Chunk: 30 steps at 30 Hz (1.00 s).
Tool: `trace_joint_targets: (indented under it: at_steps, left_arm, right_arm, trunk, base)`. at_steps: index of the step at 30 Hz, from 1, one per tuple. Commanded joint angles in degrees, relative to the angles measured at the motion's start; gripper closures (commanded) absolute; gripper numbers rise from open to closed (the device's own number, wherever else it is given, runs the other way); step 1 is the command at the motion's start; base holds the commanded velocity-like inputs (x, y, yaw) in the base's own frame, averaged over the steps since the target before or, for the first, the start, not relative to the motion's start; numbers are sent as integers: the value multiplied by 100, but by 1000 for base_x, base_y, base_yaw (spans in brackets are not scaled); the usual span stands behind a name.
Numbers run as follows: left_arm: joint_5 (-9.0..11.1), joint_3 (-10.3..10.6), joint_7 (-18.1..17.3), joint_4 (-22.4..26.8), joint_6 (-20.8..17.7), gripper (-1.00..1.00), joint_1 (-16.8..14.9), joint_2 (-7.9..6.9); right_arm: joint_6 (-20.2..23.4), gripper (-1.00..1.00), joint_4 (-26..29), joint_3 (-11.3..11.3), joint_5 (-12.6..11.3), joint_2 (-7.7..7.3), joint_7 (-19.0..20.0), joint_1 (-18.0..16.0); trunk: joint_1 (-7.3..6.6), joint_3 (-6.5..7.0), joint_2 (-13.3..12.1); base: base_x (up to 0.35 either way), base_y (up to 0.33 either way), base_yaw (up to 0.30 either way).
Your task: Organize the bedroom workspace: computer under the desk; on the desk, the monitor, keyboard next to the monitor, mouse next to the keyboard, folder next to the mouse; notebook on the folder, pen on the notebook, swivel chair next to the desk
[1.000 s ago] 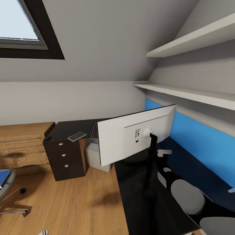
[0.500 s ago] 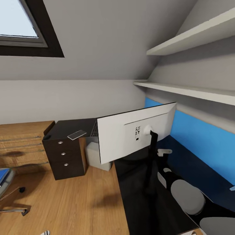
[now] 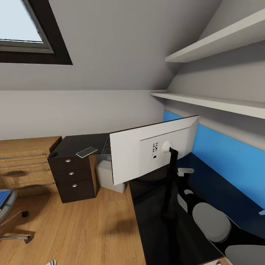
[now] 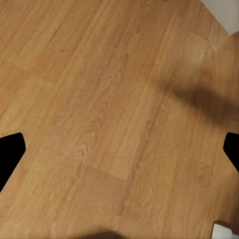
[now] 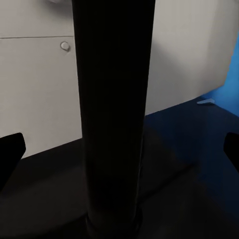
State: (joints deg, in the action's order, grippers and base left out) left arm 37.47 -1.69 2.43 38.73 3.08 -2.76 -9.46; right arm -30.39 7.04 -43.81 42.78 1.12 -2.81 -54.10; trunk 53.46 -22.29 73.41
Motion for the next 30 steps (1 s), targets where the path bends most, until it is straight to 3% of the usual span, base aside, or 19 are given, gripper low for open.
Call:
trace_joint_targets:
  at_steps: [1,20,30]
  left_arm:
    - [59,16,21,3,17,-100,-1,-3]
    - [57,6,15,3,24,-100,0,-3]
    - [59,11,8,3,26,-100,-2,-3]
  right_arm:
    - [-11,-100,-1,-31,62,2,-29,-4]
    - [-11,-100,-35,-31,64,2,-27,-4]
    - [-11,-100,-36,-31,64,6,-27,-4]
  trunk:
    - [0,-7,4]
    - [0,-7,4]
    - [0,-7,4]
  base:
    - [0,0,0]
    - [3,0,0]
    - [112,0,0]
